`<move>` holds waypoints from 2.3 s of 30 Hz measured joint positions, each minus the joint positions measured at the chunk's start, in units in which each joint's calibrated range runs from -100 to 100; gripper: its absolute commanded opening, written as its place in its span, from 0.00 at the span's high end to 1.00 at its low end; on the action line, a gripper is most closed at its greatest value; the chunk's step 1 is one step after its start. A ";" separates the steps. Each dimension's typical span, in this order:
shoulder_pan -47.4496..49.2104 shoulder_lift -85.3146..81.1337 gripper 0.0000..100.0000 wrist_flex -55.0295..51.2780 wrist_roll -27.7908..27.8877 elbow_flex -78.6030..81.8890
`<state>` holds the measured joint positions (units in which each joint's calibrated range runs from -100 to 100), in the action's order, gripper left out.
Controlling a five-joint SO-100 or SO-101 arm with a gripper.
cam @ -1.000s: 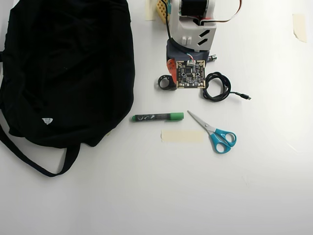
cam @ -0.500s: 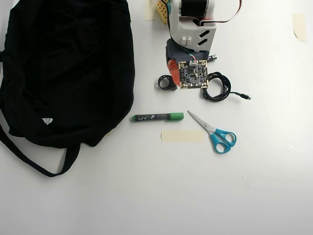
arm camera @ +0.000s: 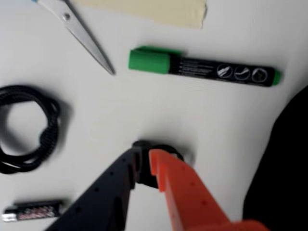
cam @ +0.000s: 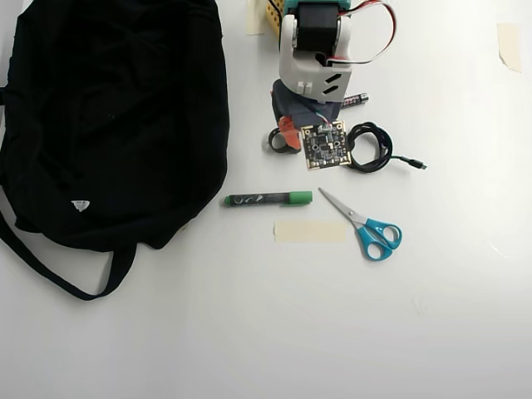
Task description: Put the green marker into the black bag
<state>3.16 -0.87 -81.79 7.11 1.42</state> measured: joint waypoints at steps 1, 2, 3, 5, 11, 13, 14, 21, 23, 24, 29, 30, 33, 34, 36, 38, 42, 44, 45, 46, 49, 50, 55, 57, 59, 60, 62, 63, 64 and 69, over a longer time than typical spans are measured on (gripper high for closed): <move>-0.22 0.66 0.97 0.00 0.54 0.00; -0.51 1.08 0.97 0.00 1.07 0.00; -0.81 1.49 0.97 0.00 1.61 0.00; -1.40 2.08 0.97 0.26 2.54 0.00; -3.16 3.74 0.97 1.72 4.93 -0.08; -3.89 4.40 0.97 2.58 5.47 0.00; -4.26 4.48 0.97 3.09 5.62 0.00; -4.78 7.06 0.97 4.64 7.18 0.00; -5.66 7.80 0.97 5.58 7.67 0.00; -5.73 8.14 0.97 5.84 7.77 0.00; -5.51 8.39 0.97 6.53 8.64 0.00; -5.66 8.88 0.97 6.70 9.04 0.00; -6.39 9.96 0.97 7.39 10.21 0.00; -6.76 10.46 0.97 7.56 10.55 0.00; -7.35 11.29 0.97 7.73 11.33 0.00; -7.35 12.45 0.97 7.73 12.01 -0.55; -8.01 15.36 0.97 7.73 13.77 -3.30; -8.74 17.02 0.97 7.73 14.80 -5.03; -8.74 17.77 0.97 7.73 15.48 -5.82; -8.74 18.43 0.97 7.73 16.02 -6.53; -8.45 20.01 0.97 7.73 18.07 -8.41; -8.60 20.34 0.97 7.73 18.90 -8.88; -8.67 20.51 0.97 7.73 22.17 -9.43; -8.67 20.51 0.97 7.73 22.91 -9.43; -8.67 20.51 0.97 7.73 23.20 -9.43; -8.60 20.51 0.97 7.73 23.25 -9.43; -8.52 20.51 0.93 7.73 23.39 -9.43; -8.45 20.51 0.90 7.73 23.54 -9.43; -8.45 20.51 0.87 7.73 23.88 -9.43; -8.30 20.51 0.74 7.73 24.27 -9.43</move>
<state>-5.14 19.63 -74.07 31.38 -8.02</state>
